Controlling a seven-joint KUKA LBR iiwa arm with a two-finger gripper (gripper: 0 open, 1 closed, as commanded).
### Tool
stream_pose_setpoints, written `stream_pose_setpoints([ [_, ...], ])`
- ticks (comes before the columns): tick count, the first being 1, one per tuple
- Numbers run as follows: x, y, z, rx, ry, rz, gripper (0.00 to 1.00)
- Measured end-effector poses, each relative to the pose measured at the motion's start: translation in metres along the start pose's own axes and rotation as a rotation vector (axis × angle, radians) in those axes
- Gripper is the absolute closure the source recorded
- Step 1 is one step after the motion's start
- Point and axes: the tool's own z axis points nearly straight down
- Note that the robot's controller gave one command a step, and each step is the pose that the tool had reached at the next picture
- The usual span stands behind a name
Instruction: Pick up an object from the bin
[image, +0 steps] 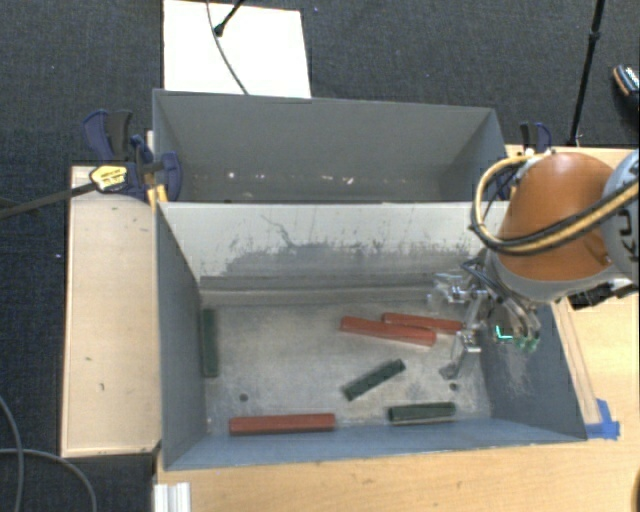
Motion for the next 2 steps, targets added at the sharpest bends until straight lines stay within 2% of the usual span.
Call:
stream_pose_setpoints([
  [1,-0.0551,0.0313,0.1042,0.000,-0.005,-0.092,0.00],
  [2,-0.0584,0.0302,0.0973,0.001,-0.016,-0.092,1.00],
])
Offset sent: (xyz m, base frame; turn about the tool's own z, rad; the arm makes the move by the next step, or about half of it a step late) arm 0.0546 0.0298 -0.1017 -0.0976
